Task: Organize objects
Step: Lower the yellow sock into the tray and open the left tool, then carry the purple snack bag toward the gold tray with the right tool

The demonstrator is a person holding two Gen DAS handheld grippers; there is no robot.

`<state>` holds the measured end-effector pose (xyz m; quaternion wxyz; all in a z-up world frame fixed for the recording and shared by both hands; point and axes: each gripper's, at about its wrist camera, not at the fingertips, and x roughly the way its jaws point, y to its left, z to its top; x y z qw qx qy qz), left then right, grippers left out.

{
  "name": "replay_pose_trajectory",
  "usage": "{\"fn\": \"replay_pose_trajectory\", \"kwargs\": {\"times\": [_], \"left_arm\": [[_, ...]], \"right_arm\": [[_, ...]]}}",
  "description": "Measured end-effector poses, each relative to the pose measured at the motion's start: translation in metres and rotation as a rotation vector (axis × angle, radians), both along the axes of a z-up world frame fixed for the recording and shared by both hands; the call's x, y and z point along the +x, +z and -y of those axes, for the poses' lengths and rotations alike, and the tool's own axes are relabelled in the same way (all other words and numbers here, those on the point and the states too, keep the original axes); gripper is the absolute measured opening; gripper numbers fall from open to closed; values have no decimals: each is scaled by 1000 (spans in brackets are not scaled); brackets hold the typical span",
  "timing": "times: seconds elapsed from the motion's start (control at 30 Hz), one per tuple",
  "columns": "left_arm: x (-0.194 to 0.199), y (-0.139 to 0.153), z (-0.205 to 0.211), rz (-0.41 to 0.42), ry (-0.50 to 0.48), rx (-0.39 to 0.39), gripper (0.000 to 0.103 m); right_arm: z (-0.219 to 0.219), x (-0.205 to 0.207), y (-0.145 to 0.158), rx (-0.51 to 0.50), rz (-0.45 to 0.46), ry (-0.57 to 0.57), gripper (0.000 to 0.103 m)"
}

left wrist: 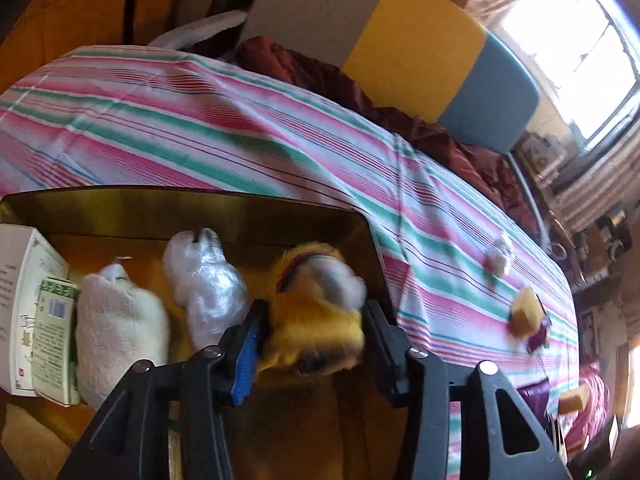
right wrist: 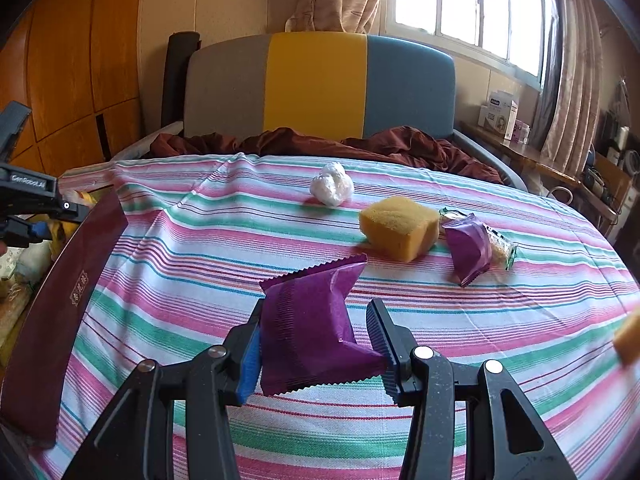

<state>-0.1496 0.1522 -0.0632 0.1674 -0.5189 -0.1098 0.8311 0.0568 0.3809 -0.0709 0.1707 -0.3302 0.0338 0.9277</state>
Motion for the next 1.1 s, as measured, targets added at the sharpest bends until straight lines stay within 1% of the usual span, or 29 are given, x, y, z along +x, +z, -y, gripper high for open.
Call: {"fn": "replay_pose_trajectory", "kwargs": {"times": [0.03,0.1,0.2,0.23,0.27,0.4,0.5,0.6,0.73,0.87,1.1], "left_arm": [[0,2,2,-9,8,13,52],[1,5,7,-35,14,41,60],[6,14,14,-91,4,68,62],[8,16,16,-107,7,64,62],[13,20,19,-133,15,43,62],[31,29,24,-181,15,-21,62],[48,33,27,-213,-3,-28,62],[69,39,32,-267,-29,-44,62],[90,42,40,-306,-51,-57,62],[100,38,48,-307,-67,-71,62],[110,26,70,-285,-35,-75,62]], "right_arm": [[0,-1,-1,0,2,2,49],[1,-2,-2,4,5,2,49],[3,-1,-2,12,3,5,49],[3,-1,-1,15,1,7,49],[3,-1,-1,15,2,10,49],[6,-2,-2,25,12,16,49],[9,-4,-3,34,25,19,49],[12,-5,-2,42,32,25,49],[20,-5,3,27,34,44,49],[35,-6,14,10,20,74,49],[70,-9,39,19,-12,154,49]]}}
